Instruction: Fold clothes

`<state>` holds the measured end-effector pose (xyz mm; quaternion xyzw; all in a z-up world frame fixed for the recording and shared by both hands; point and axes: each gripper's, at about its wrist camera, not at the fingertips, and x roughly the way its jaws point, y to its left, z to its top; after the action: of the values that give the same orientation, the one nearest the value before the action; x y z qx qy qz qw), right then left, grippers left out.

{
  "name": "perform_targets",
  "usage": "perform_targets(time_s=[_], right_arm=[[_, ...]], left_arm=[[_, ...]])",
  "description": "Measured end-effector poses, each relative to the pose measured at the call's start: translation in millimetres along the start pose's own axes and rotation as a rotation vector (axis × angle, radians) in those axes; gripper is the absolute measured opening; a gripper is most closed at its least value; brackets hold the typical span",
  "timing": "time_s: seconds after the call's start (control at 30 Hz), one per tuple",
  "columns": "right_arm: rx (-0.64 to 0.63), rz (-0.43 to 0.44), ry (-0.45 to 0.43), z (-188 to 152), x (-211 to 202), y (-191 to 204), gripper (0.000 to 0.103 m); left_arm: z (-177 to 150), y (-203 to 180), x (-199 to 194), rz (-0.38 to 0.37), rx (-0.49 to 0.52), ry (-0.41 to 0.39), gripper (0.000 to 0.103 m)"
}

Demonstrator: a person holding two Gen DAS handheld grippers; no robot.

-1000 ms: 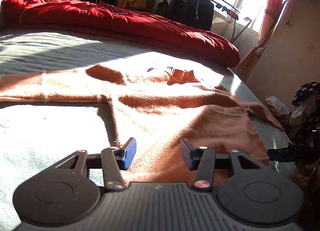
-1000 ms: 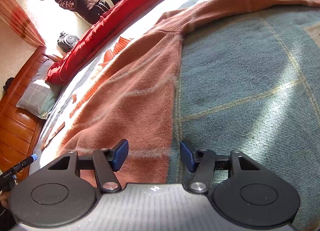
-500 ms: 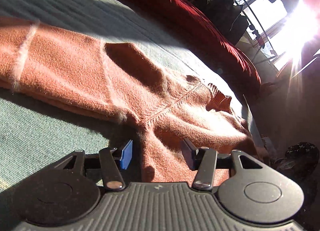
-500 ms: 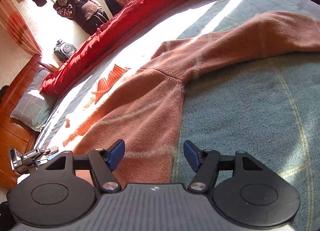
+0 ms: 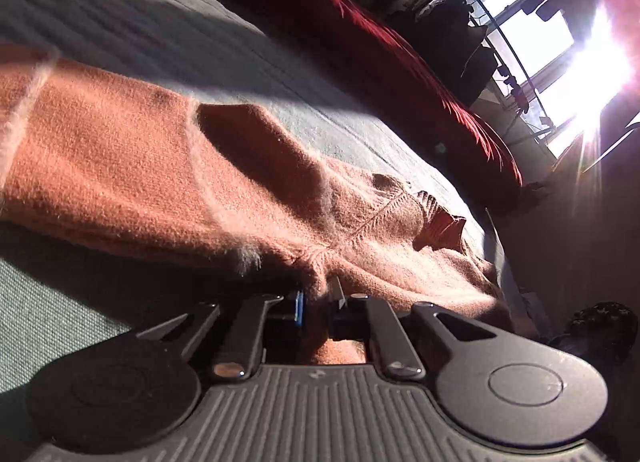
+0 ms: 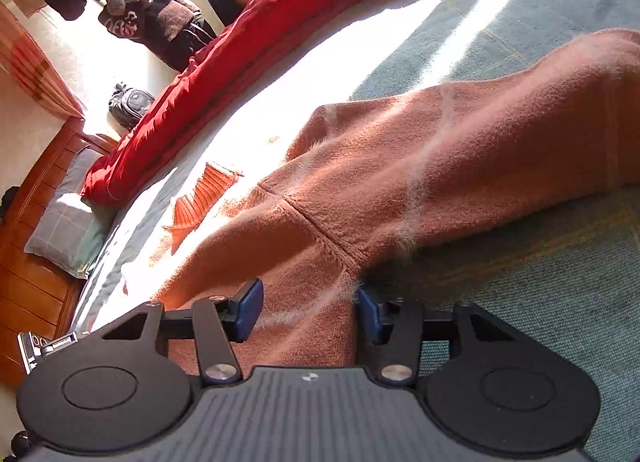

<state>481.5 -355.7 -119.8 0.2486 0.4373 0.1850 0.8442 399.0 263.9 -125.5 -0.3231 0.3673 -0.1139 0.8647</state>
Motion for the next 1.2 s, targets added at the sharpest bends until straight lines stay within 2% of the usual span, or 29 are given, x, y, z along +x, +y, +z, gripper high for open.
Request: perform_targets(time_s=[0.1, 0.2, 0.33, 0.37, 0.43, 0.5, 0.57, 0.73, 0.8, 0.87, 1.03, 1.2], right_arm=[[-0.031, -0.045, -0.021, 0, 1, 2, 0.014], [-0.059, -0.076, -0.046, 2, 0, 4, 0.012], [-0.083, -0.117, -0.052, 3, 6, 5, 0.013], [-0.081, -0.121, -0.053, 3, 7, 4, 0.013], [-0.059, -0.115, -0.055, 2, 6, 1, 0.014], [-0.043, -0.119, -0.053, 0, -2, 3, 0.023], [-0.073, -0.138, -0.046, -4, -14, 11, 0.031], [-0.291, -0.180, -0.029, -30, -58, 51, 0.041], [-0.446, -0.207, -0.003, -48, -77, 74, 0.049], [-0.623, -0.245, 0.028, -70, -91, 99, 0.049], [-1.024, -0.305, 0.098, -147, -117, 149, 0.050], [-1.305, -0.294, 0.179, -226, -129, 171, 0.050]], left_arm=[[11, -11, -3, 0.017, 0.049, -0.055, 0.007], [26, -20, 1, 0.036, 0.094, -0.087, 0.007], [26, -12, 21, 0.119, 0.127, -0.036, 0.008], [24, -9, 23, 0.118, 0.121, -0.032, 0.009], [21, -5, 19, 0.108, 0.096, -0.025, 0.012], [21, -8, 10, 0.119, 0.095, -0.002, 0.016], [17, -17, -3, 0.156, 0.149, 0.004, 0.022], [-14, -55, -52, 0.230, 0.386, 0.023, 0.026], [-35, -73, -71, 0.240, 0.494, 0.042, 0.033], [-58, -91, -86, 0.244, 0.604, 0.063, 0.037], [-143, -147, -125, 0.217, 0.962, 0.112, 0.042], [-225, -177, -145, 0.183, 1.273, 0.141, 0.043]])
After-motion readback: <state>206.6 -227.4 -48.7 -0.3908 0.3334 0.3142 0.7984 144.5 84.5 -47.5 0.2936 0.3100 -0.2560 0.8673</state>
